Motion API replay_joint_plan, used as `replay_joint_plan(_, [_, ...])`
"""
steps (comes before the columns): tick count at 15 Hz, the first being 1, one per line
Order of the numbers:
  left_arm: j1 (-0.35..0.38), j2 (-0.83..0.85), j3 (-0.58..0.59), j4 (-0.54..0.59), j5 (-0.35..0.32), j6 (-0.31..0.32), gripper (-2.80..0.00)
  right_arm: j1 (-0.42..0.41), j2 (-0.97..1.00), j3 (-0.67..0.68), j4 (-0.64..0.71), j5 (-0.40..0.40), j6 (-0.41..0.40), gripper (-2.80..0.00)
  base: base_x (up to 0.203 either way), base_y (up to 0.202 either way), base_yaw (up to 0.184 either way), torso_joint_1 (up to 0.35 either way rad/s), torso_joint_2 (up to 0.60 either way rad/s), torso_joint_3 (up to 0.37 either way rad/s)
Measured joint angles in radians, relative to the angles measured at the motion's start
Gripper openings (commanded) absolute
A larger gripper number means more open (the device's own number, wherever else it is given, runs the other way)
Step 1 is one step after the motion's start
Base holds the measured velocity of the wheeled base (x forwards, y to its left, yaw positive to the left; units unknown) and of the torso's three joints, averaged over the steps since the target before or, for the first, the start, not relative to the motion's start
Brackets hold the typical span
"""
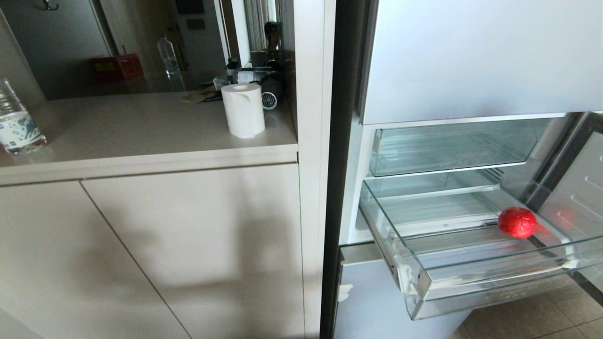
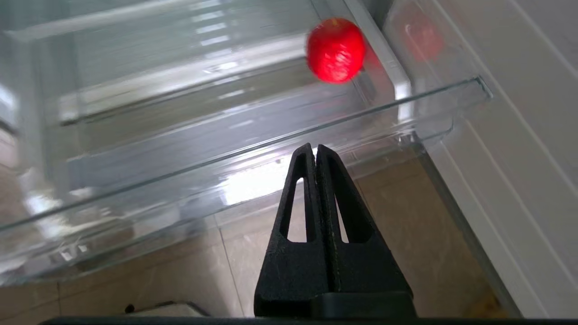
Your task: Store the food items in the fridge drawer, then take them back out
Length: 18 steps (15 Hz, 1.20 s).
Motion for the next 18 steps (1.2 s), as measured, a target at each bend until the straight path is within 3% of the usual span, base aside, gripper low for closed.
replay_joint_plan(10, [0.0, 0.0, 0.0, 0.0, 0.0, 0.0, -2.8, 0.0, 0.586, -0.472, 0.053, -0.105, -0.004, -2.8, 0.0, 0.0, 0.0, 0.0, 0.0, 0.0])
replay_joint_plan(16, [0.0, 0.0, 0.0, 0.0, 0.0, 0.0, -2.8, 0.03, 0.856, -0.665, 0.111, -0.16, -0.005, -2.8, 0.0, 0.0, 0.0, 0.0, 0.0, 0.0])
replay_joint_plan(17, [0.0, 0.0, 0.0, 0.0, 0.0, 0.0, -2.8, 0.032, 0.887, -0.687, 0.112, -0.166, -0.004, 0.0, 0.0, 0.0, 0.0, 0.0, 0.0, 0.0])
replay_joint_plan(18, [0.0, 0.0, 0.0, 0.0, 0.0, 0.0, -2.8, 0.034, 0.915, -0.708, 0.113, -0.175, -0.004, 0.0, 0.0, 0.0, 0.0, 0.0, 0.0, 0.0])
